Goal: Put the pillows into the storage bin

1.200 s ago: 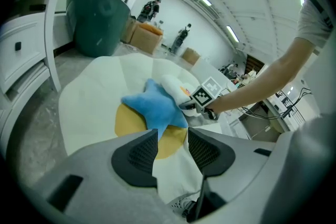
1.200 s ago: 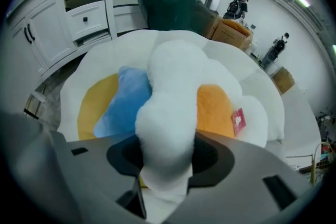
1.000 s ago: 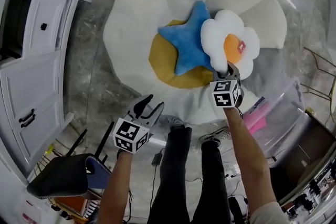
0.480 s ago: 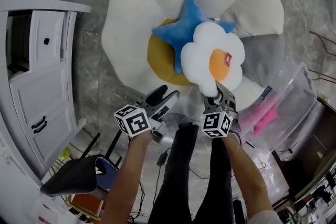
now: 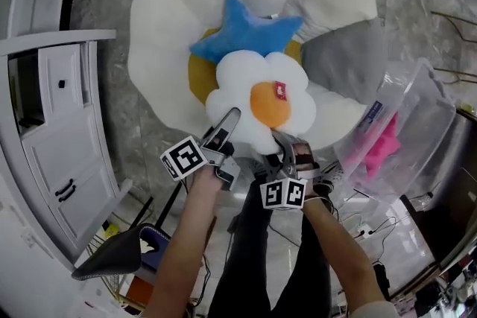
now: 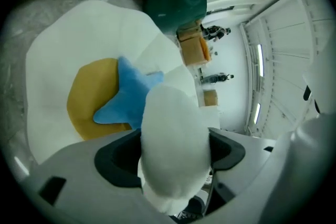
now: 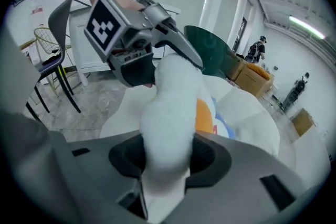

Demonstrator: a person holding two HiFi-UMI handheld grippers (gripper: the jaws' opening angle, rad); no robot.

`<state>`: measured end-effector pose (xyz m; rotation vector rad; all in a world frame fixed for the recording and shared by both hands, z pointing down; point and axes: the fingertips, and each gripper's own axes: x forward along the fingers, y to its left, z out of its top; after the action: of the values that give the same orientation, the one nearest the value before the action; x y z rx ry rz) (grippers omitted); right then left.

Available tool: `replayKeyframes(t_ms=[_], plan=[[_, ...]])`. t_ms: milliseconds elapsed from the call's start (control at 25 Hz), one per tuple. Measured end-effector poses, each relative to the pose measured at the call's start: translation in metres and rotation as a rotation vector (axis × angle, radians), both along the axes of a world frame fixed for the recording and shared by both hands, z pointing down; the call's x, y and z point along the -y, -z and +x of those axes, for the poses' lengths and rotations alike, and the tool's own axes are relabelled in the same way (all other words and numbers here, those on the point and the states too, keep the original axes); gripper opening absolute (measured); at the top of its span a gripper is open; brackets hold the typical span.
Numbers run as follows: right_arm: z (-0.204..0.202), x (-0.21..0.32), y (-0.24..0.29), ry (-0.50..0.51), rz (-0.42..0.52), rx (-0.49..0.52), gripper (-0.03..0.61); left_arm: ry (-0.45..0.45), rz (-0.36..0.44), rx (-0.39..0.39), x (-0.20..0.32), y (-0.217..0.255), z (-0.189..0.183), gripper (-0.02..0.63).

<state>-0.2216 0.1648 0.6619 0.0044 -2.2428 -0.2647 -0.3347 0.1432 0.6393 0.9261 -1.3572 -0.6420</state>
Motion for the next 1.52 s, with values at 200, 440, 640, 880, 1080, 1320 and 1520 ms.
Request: replayKeyframes(t_ms=[200, 440, 640, 880, 1080, 1320, 1520], plan=[[0.027, 0.005, 0.005, 0.003, -0.010, 0.036, 0.192, -0.056, -0.011, 0.097, 0.012, 0.014, 0.025, 0.256], [0.051, 0.012, 0.016, 0.047, -0.056, 0.051, 0.263, -0.172, 0.033, 0.269, 0.035, 0.051, 0.057, 0.218], [0.081, 0.035, 0.034, -0.064, -0.211, 0.109, 0.301, -0.240, 0.099, 0.336, 0.059, 0.081, 0.079, 0.212], [0.145, 0.069, 0.041, -0.461, -0.558, 0.236, 0.326, -0.358, 0.204, 0.355, 0.081, 0.120, 0.113, 0.209], [0.198, 0.084, 0.044, -0.661, -0.838, 0.392, 0.352, -0.415, 0.270, 0.354, 0.094, 0.141, 0.161, 0.209], [0.270, 0.082, 0.036, -0.726, -0.882, 0.416, 0.356, -0.485, 0.305, 0.378, 0.114, 0.154, 0.212, 0.206], [0.358, 0.111, 0.025, -1.094, -0.986, 0.581, 0.356, -0.684, 0.309, 0.383, 0.114, 0.158, 0.276, 0.206]])
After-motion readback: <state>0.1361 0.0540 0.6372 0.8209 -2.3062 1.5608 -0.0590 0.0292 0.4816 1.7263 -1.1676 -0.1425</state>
